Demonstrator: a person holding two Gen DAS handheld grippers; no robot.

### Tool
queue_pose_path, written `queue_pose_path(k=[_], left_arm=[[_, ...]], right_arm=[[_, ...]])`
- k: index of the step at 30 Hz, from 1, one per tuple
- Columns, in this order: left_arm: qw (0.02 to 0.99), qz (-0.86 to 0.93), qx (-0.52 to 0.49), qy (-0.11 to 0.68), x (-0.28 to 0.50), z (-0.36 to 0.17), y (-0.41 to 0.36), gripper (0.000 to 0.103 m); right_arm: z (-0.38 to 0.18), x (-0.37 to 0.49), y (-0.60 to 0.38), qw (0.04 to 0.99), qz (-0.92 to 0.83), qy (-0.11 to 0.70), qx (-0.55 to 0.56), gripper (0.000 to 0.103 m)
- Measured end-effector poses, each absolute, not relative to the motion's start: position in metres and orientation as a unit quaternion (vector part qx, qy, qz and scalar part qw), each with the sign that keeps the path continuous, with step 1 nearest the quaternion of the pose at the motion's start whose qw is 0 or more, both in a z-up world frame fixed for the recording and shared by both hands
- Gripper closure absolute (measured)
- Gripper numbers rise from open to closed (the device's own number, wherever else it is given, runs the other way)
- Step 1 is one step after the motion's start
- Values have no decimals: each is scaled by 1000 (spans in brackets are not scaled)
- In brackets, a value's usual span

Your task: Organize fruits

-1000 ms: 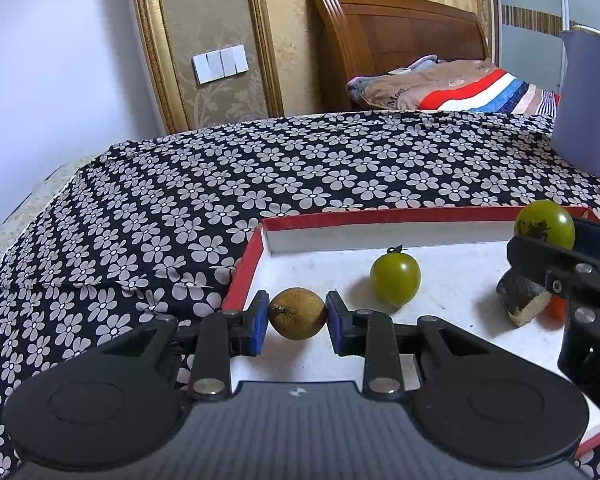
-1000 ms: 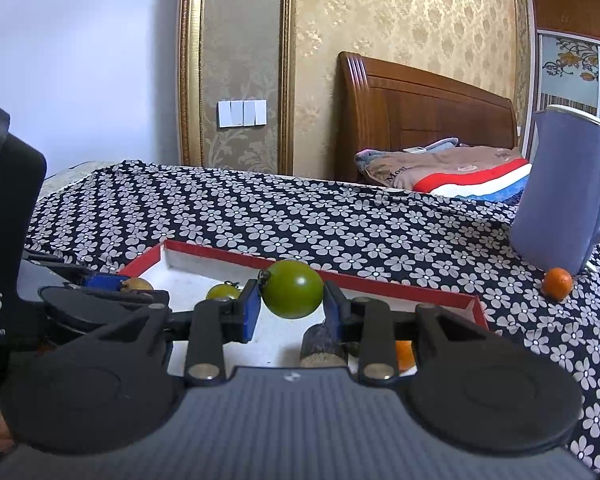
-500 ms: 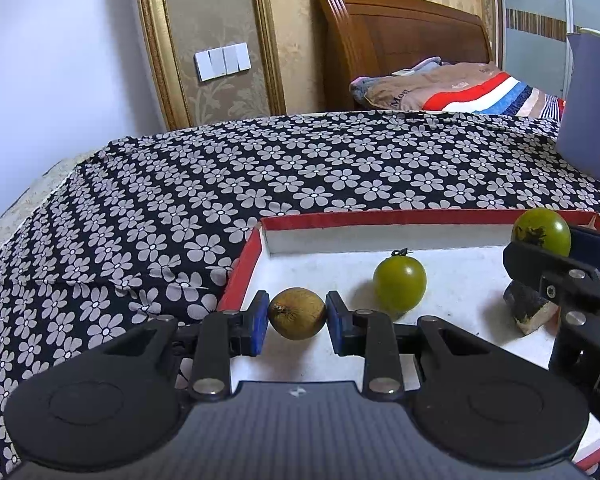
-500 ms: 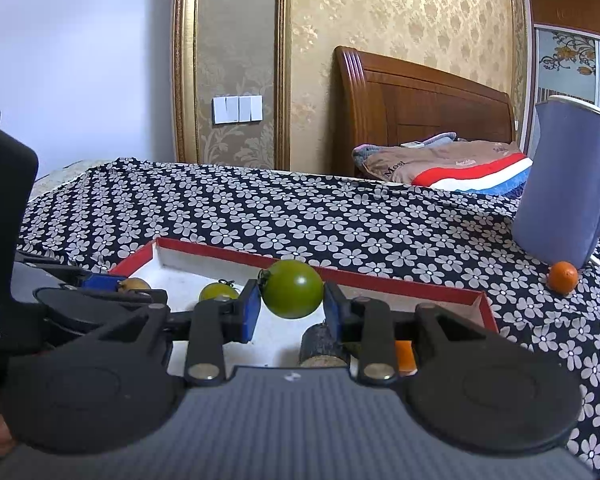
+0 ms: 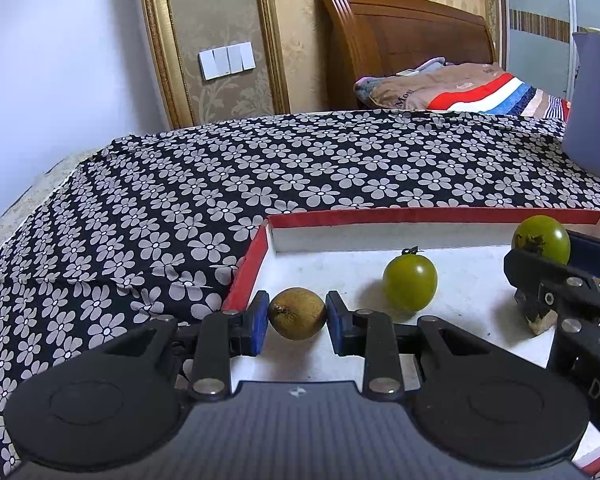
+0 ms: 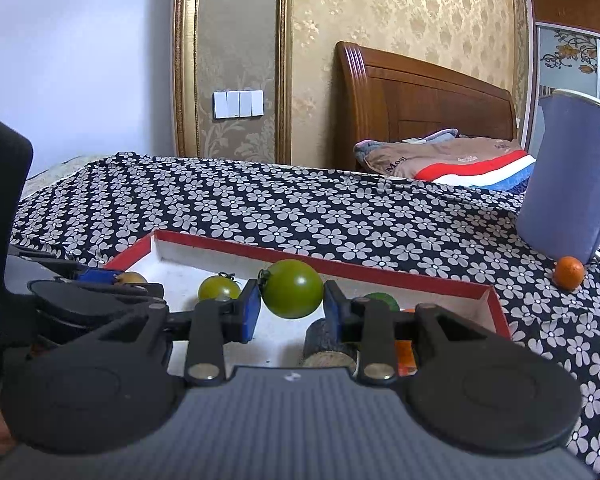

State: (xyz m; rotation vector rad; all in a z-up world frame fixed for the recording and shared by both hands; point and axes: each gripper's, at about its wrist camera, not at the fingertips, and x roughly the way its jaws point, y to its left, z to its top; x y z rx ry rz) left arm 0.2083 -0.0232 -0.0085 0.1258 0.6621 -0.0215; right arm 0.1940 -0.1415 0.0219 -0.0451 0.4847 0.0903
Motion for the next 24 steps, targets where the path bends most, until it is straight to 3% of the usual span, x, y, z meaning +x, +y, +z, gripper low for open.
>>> queue_pose_path(k=[24], left_arm=[[942,-9,58,330,211,-11,-19,73]], right_arm=[[15,198,-141,968,42,248,-26,70]])
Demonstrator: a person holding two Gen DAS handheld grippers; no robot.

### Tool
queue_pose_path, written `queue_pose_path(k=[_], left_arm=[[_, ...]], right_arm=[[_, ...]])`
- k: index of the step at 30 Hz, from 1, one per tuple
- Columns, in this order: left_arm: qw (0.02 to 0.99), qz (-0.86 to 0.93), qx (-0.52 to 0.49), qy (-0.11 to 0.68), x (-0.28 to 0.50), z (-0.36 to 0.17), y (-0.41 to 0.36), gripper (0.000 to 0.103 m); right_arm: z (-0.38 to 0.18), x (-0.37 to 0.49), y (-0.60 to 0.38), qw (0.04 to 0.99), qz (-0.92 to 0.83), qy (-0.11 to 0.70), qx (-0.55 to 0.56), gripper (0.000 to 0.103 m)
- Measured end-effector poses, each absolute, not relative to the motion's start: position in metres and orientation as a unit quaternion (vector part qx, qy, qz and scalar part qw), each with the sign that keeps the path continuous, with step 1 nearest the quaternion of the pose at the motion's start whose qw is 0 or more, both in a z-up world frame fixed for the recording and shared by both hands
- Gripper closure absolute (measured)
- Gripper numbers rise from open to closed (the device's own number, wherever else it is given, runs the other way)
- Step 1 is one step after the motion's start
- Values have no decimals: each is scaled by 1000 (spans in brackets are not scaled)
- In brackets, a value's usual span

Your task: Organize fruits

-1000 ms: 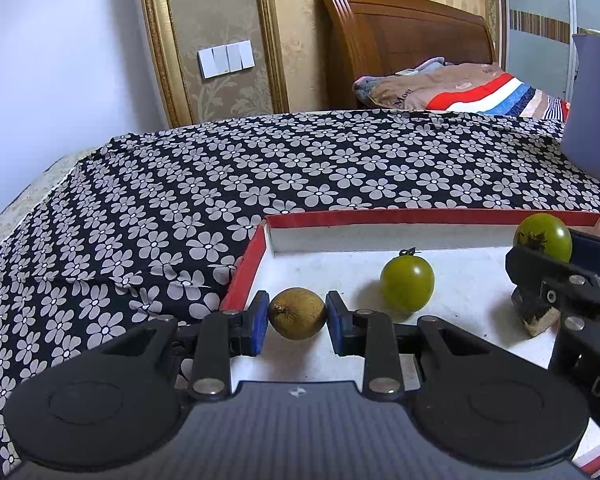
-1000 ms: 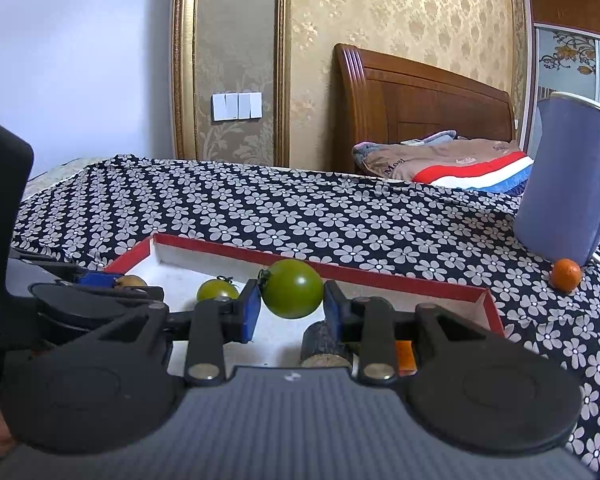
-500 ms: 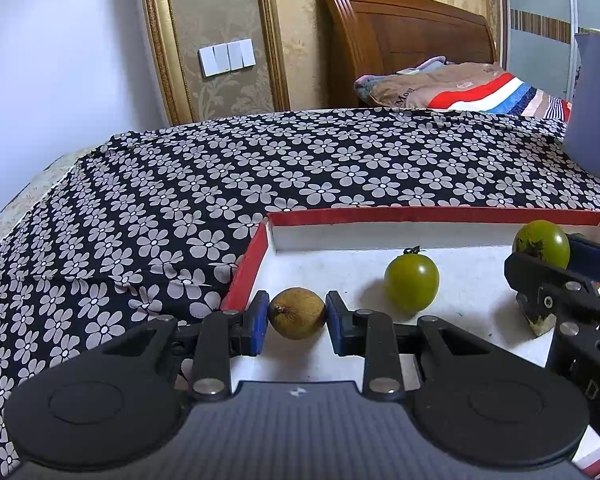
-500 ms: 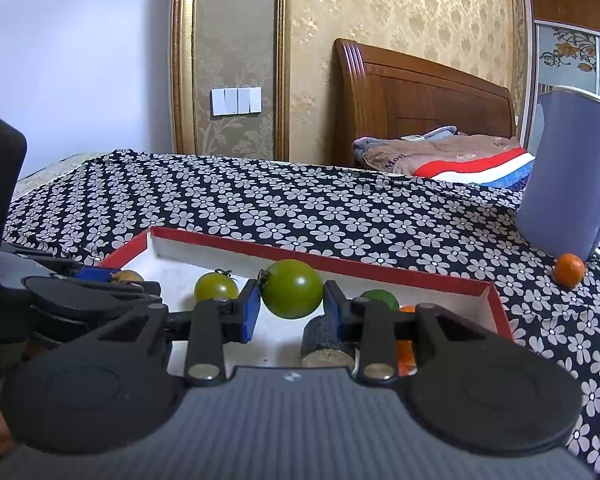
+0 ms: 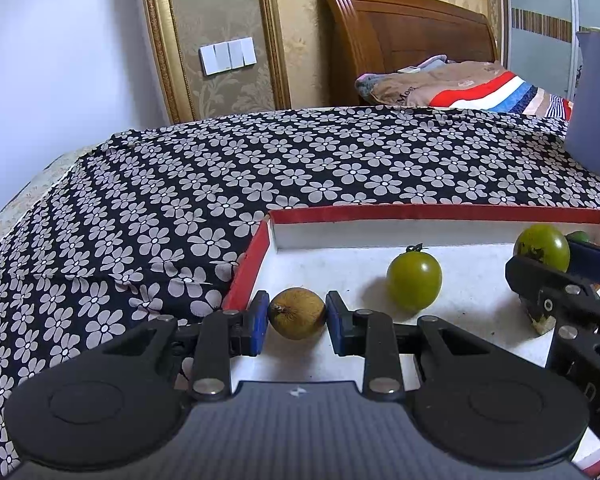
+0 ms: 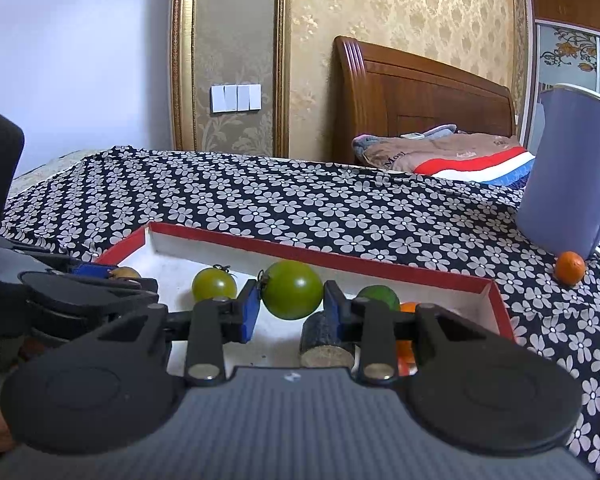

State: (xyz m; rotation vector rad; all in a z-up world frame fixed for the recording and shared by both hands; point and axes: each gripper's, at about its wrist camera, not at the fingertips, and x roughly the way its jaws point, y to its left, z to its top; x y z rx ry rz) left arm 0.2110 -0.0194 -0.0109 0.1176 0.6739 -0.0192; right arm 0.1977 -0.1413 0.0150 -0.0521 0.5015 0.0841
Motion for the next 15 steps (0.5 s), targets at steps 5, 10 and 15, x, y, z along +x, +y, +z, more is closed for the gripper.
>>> queue_pose_path(k=[5,10,15], left_arm=[[942,-8,60,330,211,-11,-19,73],[942,-10,61,330,212,-11,-20,73],[942,-12,59,331,211,-11,-20,73]], right_arm=[[16,196,-140,969,42,243,-31,61],[20,193,-143,971,34,236,-27,57],[31,181,-148,975,22,218,-26,50]])
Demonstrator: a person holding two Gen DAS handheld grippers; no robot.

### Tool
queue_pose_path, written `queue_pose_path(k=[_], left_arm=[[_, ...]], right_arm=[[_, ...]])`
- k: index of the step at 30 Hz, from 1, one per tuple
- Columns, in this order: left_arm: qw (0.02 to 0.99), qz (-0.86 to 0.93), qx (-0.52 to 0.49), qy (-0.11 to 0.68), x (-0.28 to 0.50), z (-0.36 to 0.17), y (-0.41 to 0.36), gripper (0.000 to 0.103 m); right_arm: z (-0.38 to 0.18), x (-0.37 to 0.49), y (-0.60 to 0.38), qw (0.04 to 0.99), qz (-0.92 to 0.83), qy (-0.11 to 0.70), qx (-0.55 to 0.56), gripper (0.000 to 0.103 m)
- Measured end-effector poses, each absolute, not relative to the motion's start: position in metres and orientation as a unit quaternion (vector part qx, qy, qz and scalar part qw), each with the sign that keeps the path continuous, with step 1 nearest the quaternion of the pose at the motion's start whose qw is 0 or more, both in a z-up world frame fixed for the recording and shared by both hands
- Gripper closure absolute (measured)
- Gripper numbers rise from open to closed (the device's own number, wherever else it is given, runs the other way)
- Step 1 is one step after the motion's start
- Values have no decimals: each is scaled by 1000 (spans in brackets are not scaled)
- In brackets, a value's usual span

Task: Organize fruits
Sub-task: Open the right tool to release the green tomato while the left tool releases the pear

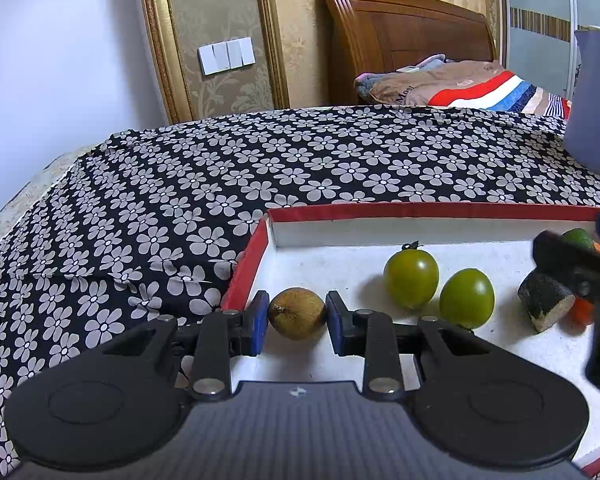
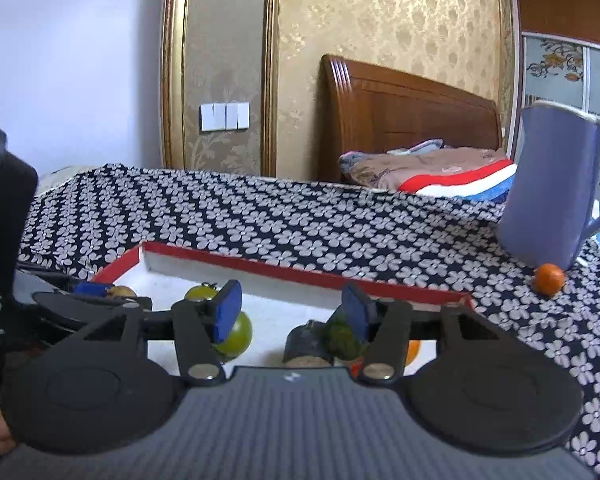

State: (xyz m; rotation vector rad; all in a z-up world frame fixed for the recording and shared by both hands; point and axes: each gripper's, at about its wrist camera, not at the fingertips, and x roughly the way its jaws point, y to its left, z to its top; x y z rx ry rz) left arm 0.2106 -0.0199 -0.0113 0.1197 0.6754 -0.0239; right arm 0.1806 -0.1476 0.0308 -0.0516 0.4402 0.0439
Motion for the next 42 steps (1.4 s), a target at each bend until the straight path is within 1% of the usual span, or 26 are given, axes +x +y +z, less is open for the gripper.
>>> queue_pose_path(k=[7,9,12,14,16,19,20,21,23,26,33,34,35,36,38,42], left_arm=[[941,-13,59,332,209,-11,-21,73],[941,-13,58,332,209,-11,-21,73],[942,-14,58,331,208,-11,-20,73],[941,-15,60,332,208,-12,-22,73],[941,-15,61,333,207,-12,-23,73],[941,-13,62,334,208,-12,-23,73],[941,-13,62,334,208,-12,-23,73],[941,-13,62,333,208,-12,-23,73],[941,-13,62,334,209,-12,-23,73],[941,-18,55,335,210,-12,-22,73],[941,-18,52,334,209,-11,-21,72],[941,-18,53,334,209,-11,-21,68],[941,-17,53,333,208,-11,-21,58],[942,-17,53,330,207,-11,-21,54],[944,-24,50,325,204,-9,-22,44],[947,-15,66,314,199,-7,-28,43]], right_arm=[[33,168,-151,975,24,220,-28,50],[32,165,-150,975,25,220,-28,44],[30,161,-149,975,26,220,-33,43],[29,158,-148,975,27,220,-34,41],[28,157,-149,974,28,221,-33,36],[27,154,-150,974,27,222,-31,33],[27,154,-151,974,27,223,-28,29],[26,153,-152,974,26,223,-26,27],[25,153,-153,974,26,225,-23,27],[23,153,-154,973,28,226,-20,23],[21,154,-154,974,30,226,-20,23],[21,154,-154,974,30,225,-20,20],[21,154,-153,974,30,225,-20,19],[21,154,-153,974,29,225,-20,17],[21,153,-153,974,28,225,-20,17],[23,151,-153,974,29,223,-16,14]])
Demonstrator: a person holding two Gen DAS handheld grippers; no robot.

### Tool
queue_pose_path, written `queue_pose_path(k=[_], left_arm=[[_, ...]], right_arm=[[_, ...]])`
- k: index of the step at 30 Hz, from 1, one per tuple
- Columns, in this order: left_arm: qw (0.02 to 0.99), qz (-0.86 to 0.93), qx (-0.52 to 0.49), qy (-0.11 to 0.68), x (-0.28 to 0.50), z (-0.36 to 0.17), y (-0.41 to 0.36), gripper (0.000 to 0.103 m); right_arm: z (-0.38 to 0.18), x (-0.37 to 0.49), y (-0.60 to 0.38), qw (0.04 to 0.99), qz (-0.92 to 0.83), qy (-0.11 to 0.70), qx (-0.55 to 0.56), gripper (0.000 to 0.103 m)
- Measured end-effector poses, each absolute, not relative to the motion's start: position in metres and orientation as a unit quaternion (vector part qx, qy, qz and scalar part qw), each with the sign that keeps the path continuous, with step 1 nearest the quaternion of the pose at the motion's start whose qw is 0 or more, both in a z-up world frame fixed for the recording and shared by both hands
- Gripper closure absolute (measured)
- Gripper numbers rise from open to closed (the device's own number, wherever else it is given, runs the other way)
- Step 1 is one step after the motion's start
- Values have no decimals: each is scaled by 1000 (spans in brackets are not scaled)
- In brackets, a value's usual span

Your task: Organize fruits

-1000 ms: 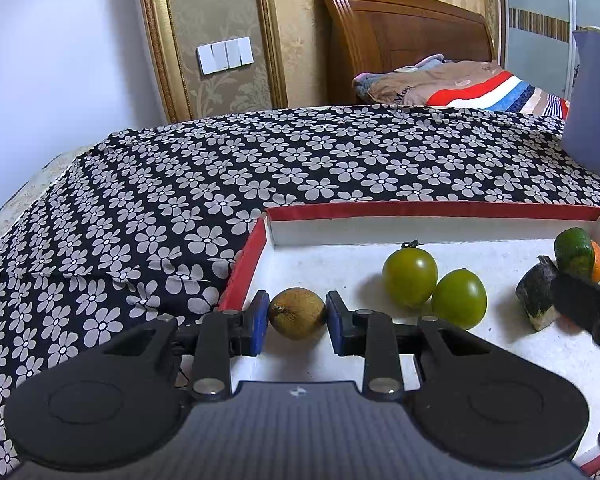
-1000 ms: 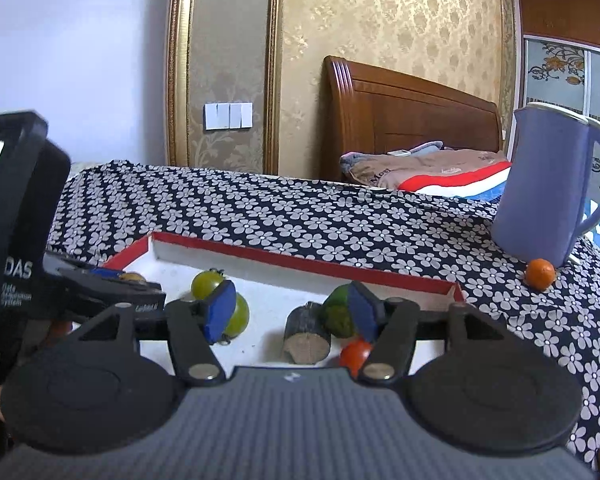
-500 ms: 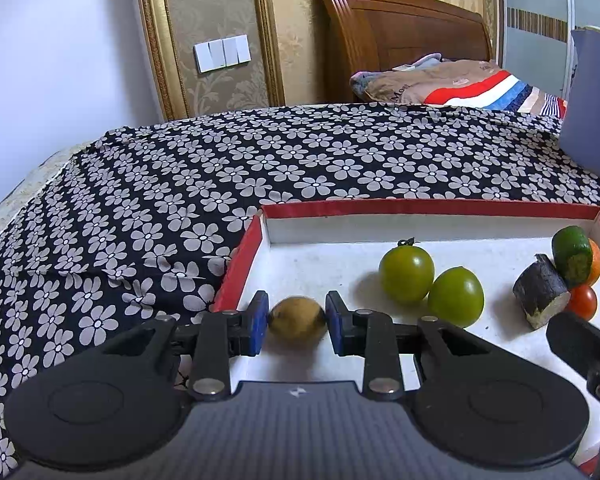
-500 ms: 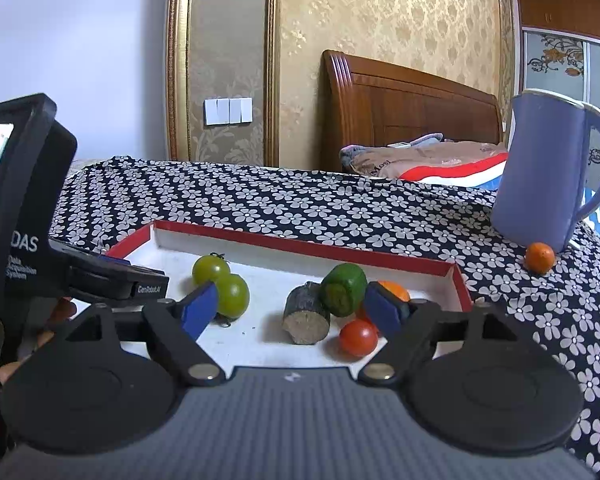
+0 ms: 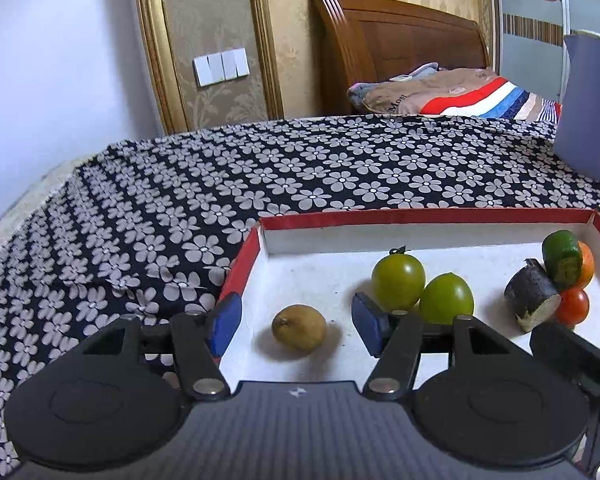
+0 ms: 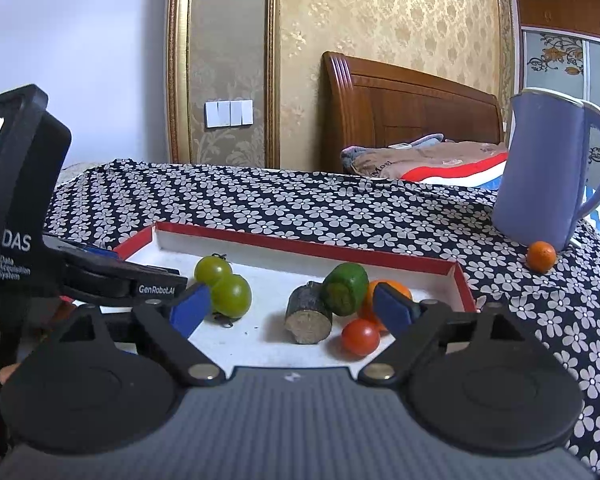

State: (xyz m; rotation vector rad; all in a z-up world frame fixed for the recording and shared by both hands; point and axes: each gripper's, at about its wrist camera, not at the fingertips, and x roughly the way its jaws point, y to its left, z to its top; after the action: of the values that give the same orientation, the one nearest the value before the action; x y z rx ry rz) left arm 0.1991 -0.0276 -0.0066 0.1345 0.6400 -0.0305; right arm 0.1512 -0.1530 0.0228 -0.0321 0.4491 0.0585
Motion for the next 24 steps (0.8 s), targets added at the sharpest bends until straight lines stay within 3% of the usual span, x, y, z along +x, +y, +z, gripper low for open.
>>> queue_pose_path(k=[5,10,24], left_arm=[[945,-14,56,323,200,-3,-26,39],[947,-11,54,316,192,4,-27,31],[948,-10,48,314,155,11,-15,31]], right_arm=[[24,149,-153,975,32,220,-12,0],[27,143,-157,975,30,219,-3,0],[25,120,-160,974,29,226,6,0]])
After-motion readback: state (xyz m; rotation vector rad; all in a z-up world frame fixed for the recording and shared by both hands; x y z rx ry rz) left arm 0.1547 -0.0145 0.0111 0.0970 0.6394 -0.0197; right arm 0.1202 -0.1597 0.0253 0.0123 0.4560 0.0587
